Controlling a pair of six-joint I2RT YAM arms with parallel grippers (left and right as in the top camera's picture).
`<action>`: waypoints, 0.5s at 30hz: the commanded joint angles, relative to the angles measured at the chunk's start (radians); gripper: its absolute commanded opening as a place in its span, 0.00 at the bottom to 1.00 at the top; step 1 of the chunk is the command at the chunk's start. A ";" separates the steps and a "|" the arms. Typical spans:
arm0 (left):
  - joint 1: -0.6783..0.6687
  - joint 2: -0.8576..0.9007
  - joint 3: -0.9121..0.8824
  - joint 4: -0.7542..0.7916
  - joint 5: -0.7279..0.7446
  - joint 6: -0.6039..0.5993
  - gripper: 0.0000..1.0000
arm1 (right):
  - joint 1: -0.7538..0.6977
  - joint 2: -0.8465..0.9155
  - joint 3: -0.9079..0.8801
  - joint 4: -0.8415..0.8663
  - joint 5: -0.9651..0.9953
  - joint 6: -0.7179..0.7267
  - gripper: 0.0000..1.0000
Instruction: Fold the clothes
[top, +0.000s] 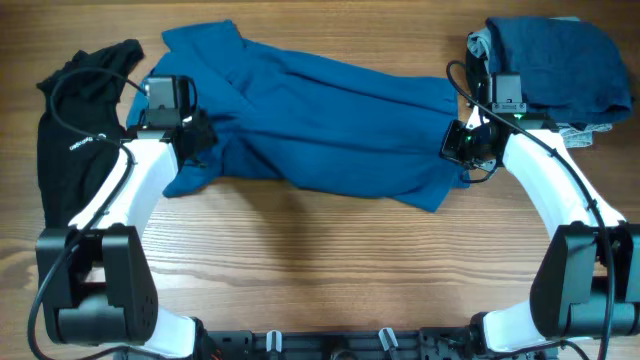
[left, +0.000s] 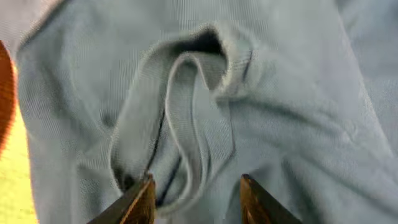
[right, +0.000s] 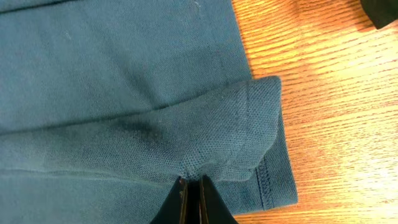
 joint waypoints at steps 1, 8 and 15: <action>0.004 0.002 0.006 -0.072 0.019 0.006 0.47 | -0.005 -0.009 0.016 -0.001 0.015 -0.014 0.04; 0.004 0.112 0.006 -0.064 -0.032 0.005 0.20 | -0.005 -0.009 0.016 -0.002 0.015 -0.014 0.04; 0.004 -0.010 0.154 -0.256 -0.205 0.005 0.04 | -0.006 -0.009 0.016 -0.005 0.015 -0.014 0.05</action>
